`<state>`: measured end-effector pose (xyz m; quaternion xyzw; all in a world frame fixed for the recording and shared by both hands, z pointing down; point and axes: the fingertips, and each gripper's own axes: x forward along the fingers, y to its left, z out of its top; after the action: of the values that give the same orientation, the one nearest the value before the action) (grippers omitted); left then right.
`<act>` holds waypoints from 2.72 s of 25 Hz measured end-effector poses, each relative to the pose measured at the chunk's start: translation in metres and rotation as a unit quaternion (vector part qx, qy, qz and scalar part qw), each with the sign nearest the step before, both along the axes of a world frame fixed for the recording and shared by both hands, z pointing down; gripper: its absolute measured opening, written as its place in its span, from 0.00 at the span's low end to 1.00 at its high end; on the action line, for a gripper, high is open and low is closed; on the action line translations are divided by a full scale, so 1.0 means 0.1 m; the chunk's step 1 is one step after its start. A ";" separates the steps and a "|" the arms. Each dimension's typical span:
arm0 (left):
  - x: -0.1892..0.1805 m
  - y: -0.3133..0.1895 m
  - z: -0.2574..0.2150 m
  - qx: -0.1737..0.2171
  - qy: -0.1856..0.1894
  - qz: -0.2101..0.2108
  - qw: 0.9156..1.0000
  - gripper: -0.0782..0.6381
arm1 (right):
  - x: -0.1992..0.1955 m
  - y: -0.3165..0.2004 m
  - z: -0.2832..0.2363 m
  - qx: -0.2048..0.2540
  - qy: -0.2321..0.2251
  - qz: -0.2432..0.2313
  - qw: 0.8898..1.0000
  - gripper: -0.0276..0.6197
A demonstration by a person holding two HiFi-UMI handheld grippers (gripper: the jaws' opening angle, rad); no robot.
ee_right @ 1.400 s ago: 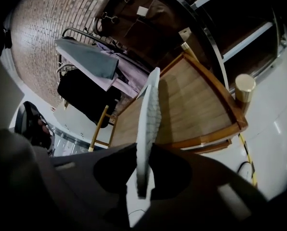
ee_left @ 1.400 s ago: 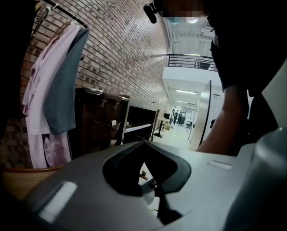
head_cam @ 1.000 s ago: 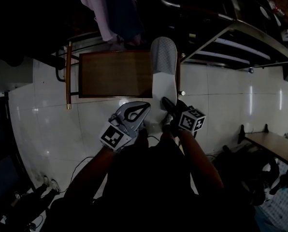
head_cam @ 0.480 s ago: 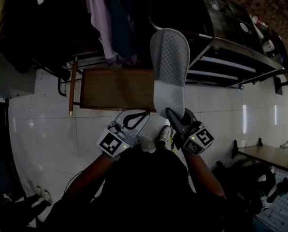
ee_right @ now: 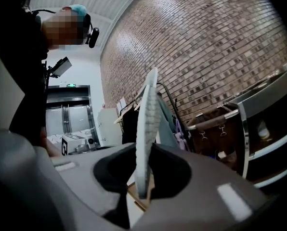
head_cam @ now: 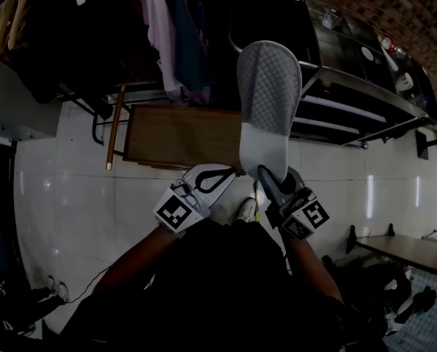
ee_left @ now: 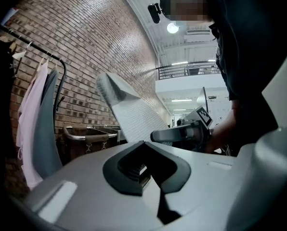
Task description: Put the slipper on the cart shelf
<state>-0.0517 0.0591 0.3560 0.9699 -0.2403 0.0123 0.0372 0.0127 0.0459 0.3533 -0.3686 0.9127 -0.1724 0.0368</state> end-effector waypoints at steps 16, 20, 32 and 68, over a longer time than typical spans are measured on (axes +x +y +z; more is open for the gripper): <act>0.06 -0.06 -0.02 -0.004 0.023 -0.008 1.000 0.12 | 0.11 -0.03 0.01 0.005 0.004 -0.004 1.000 0.15; 0.07 -0.07 0.01 -0.008 0.022 -0.005 1.000 0.12 | 0.12 -0.01 0.03 0.000 0.007 0.000 1.000 0.15; 0.12 -0.05 0.15 -0.008 0.016 0.039 0.999 0.12 | 0.33 0.11 0.25 -0.025 0.007 0.070 0.997 0.15; 2.93 -0.89 0.50 -0.008 -0.025 0.121 0.992 0.12 | 3.29 -0.42 2.37 -0.208 -0.008 0.176 0.962 0.15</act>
<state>0.2417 -0.0295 0.4063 0.9909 -0.1224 0.0426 0.0371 0.3417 0.0042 0.5898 -0.5218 0.7771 -0.3519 -0.0035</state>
